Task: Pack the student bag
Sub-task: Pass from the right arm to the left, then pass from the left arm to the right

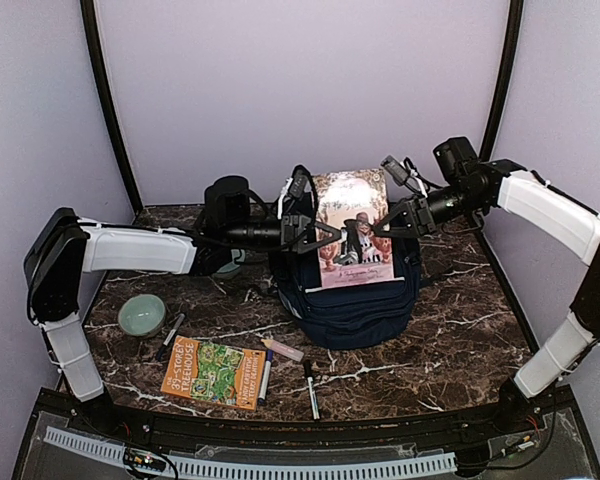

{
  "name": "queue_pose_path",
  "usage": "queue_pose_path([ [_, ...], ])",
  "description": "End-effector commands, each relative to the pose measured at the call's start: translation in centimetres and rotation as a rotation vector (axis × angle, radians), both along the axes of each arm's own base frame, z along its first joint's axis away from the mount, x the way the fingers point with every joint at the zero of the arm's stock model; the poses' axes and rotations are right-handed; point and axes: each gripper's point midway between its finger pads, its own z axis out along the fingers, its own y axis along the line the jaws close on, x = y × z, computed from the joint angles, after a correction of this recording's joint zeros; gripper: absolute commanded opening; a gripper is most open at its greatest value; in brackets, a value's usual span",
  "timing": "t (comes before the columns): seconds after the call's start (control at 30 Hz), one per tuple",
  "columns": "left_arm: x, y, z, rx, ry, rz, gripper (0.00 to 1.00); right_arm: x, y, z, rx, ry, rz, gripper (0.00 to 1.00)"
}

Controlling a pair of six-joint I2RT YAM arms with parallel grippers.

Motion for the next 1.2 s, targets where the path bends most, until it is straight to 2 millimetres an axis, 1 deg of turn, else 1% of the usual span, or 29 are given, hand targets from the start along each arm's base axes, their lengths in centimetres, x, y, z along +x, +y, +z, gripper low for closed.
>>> queue_pose_path([
  [0.0, -1.7, 0.3, 3.6, -0.086, -0.057, -0.053, 0.00, 1.4, 0.1, 1.7, 0.037, -0.077, -0.032, 0.54],
  [0.03, -1.9, 0.5, 4.0, -0.097, -0.064, -0.051, 0.00, 1.4, 0.0, 1.7, 0.042, -0.093, -0.036, 0.68],
  [0.07, -2.0, 0.6, 4.3, -0.104, -0.067, -0.049, 0.00, 1.4, 0.0, 1.6, 0.042, -0.104, -0.042, 0.88],
  [0.1, -2.0, 0.7, 4.4, -0.109, -0.069, -0.049, 0.00, 1.4, -0.1, 1.5, 0.043, -0.117, -0.052, 0.98],
  [0.17, -2.2, 0.8, 4.8, -0.122, -0.069, -0.050, 0.00, 1.4, -0.4, 1.1, 0.050, -0.121, -0.079, 1.00],
  [0.2, -2.3, 0.9, 4.9, -0.130, -0.068, -0.052, 0.00, 1.0, -0.5, 0.7, 0.069, -0.113, -0.086, 1.00],
  [0.27, -2.2, 0.9, 5.1, -0.144, -0.060, -0.053, 0.00, 0.1, -0.2, 1.1, 0.150, -0.119, -0.054, 1.00],
  [0.37, -2.1, 0.7, 5.4, -0.175, -0.046, -0.062, 0.00, -0.3, 0.6, 0.9, 0.189, -0.040, -0.012, 1.00],
  [0.4, -2.1, 0.6, 5.5, -0.184, -0.042, -0.066, 0.00, -0.6, 0.8, 0.7, 0.195, -0.025, 0.013, 0.98],
  [0.47, -1.7, 0.5, 5.6, -0.185, -0.035, -0.060, 0.00, -1.3, 1.0, 0.4, 0.204, 0.014, 0.056, 0.92],
  [0.57, -0.9, 0.1, 4.7, -0.144, -0.035, -0.024, 0.00, -2.4, 1.2, 0.7, 0.241, 0.047, 0.112, 0.83],
  [0.63, 0.1, -0.1, 3.9, -0.101, -0.030, 0.023, 0.00, -3.0, 1.4, 0.4, 0.240, 0.077, 0.125, 0.79],
  [0.67, 0.5, -0.1, 3.8, -0.087, -0.036, 0.043, 0.00, -3.3, 1.4, 0.3, 0.243, 0.084, 0.134, 0.75],
  [0.73, 1.5, 0.0, 3.5, -0.063, -0.043, 0.096, 0.00, -3.4, 1.4, 0.7, 0.253, 0.084, 0.139, 0.66],
  [0.77, 1.9, 0.0, 3.4, -0.050, -0.044, 0.118, 0.00, -3.5, 1.4, 0.9, 0.258, 0.084, 0.142, 0.64],
  [0.93, 3.5, 0.8, 2.6, -0.022, -0.021, 0.216, 0.00, -3.6, 1.3, 1.1, 0.249, 0.078, 0.129, 0.57],
  [1.0, 4.0, 1.2, 2.6, -0.023, -0.015, 0.245, 0.00, -3.5, 1.2, -0.1, 0.221, 0.091, 0.098, 0.53],
  [1.1, 4.3, 1.6, 2.6, -0.026, -0.011, 0.270, 0.00, -3.2, 1.1, -1.3, 0.185, 0.092, 0.065, 0.47],
  [1.13, 4.3, 1.7, 2.6, -0.025, -0.013, 0.274, 0.00, -3.1, 1.0, -1.6, 0.176, 0.095, 0.056, 0.45],
  [1.17, 4.3, 1.7, 2.6, -0.021, -0.014, 0.278, 0.00, -3.0, 1.0, -1.8, 0.171, 0.096, 0.050, 0.40],
])
